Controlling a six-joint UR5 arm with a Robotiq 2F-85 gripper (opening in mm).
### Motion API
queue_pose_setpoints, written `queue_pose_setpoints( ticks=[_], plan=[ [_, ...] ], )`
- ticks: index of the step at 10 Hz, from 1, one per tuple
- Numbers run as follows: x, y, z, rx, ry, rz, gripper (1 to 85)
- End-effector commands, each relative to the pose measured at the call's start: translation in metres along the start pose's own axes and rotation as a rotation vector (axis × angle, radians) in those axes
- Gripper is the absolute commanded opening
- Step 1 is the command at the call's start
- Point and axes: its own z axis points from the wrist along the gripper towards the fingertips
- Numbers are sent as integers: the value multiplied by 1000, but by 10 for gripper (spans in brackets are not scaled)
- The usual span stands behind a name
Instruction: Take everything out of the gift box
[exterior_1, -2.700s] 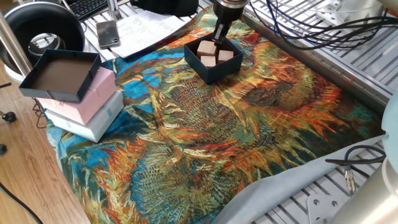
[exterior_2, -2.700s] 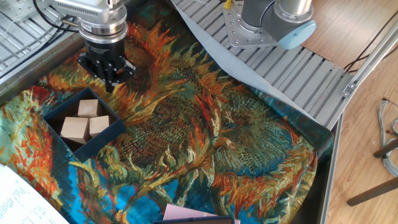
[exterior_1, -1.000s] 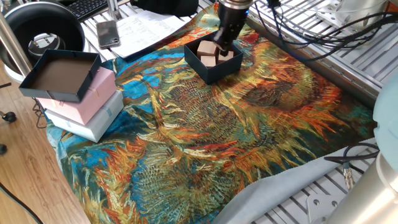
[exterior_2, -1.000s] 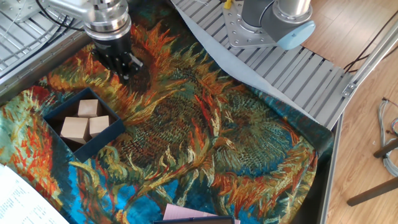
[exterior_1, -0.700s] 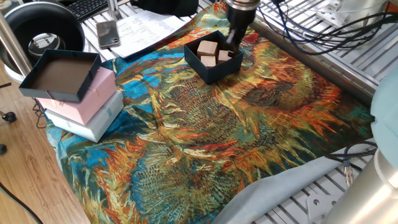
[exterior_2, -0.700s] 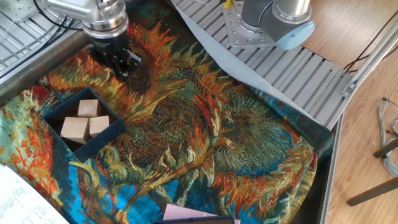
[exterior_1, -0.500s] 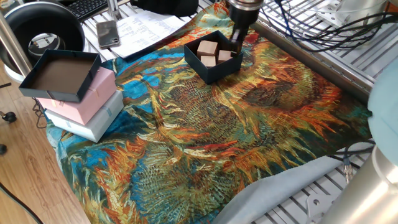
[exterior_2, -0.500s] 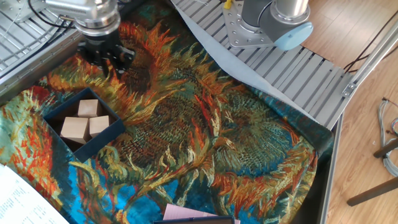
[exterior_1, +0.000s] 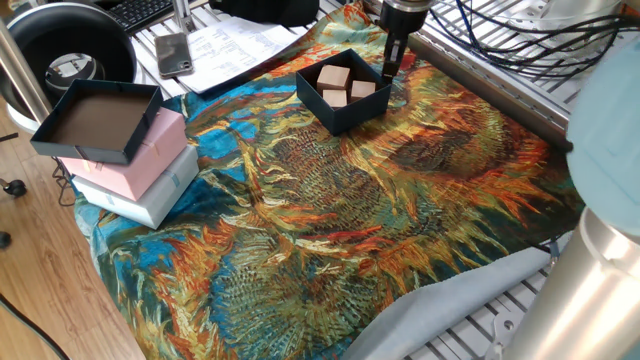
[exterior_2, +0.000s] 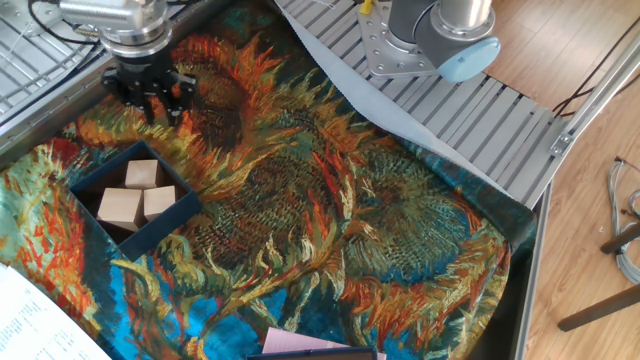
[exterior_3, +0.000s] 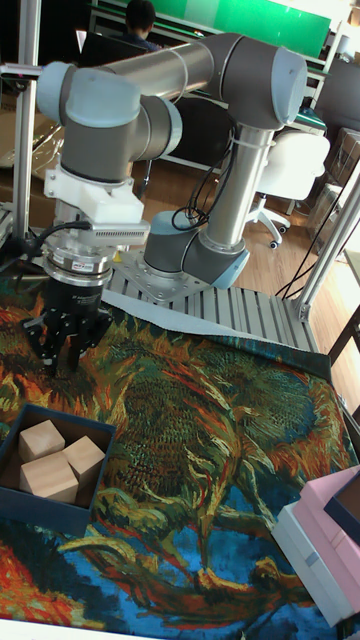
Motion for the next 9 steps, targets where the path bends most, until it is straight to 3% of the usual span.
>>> queue_pose_setpoints(
  ticks=[1, 5, 9],
  plan=[
    [-8, -19, 3, 4, -30, 4, 377],
    [-22, -22, 17, 7, -69, 45, 380],
    [-27, -26, 29, 23, -71, 45, 420]
  ],
)
